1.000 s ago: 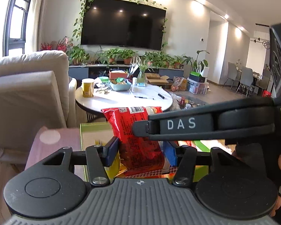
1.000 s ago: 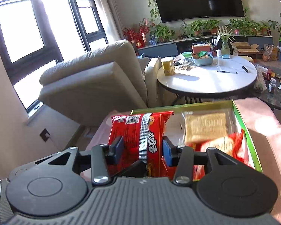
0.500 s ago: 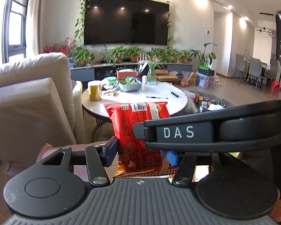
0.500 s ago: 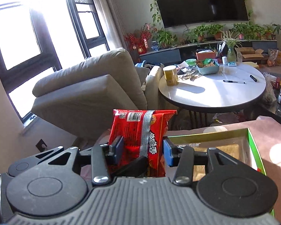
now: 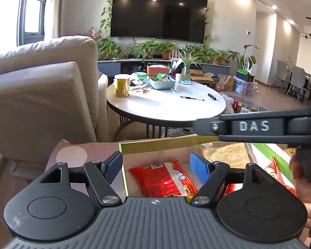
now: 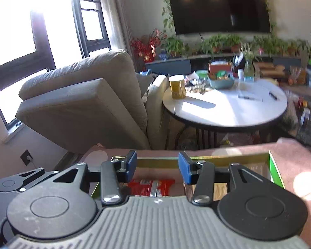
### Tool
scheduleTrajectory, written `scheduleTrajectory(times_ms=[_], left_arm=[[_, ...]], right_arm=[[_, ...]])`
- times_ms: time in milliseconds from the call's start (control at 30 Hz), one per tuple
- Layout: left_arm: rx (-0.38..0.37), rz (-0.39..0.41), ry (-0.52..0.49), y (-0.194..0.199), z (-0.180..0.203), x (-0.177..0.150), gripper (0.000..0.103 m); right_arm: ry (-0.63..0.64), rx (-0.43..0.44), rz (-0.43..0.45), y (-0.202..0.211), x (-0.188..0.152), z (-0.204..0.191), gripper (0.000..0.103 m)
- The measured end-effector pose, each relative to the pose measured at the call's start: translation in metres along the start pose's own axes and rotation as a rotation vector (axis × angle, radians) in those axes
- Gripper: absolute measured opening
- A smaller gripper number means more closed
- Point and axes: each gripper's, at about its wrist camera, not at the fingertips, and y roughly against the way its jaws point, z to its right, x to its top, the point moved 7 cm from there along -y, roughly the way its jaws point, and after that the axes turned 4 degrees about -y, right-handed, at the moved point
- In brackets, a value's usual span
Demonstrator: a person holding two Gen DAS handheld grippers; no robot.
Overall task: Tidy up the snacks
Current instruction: 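Lower the red bag into the box and open the right tool, then raise the open right tool away from the box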
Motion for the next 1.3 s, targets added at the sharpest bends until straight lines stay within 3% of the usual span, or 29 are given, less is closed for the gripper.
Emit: scheduleTrajectory(times_ms=[733,1300], left_arm=[[0.031,0.024,0.002,0.066,0.018,-0.006,0.082],[0.036,0.004,0.002,0.130,0.034,-0.052,0.089]], right_arm=[[-0.016,0.035,-0.025,0.061,-0.014,-0.005,0.057],[-0.006,0.031,-0.074,0.107,-0.055,-0.008,0.060]])
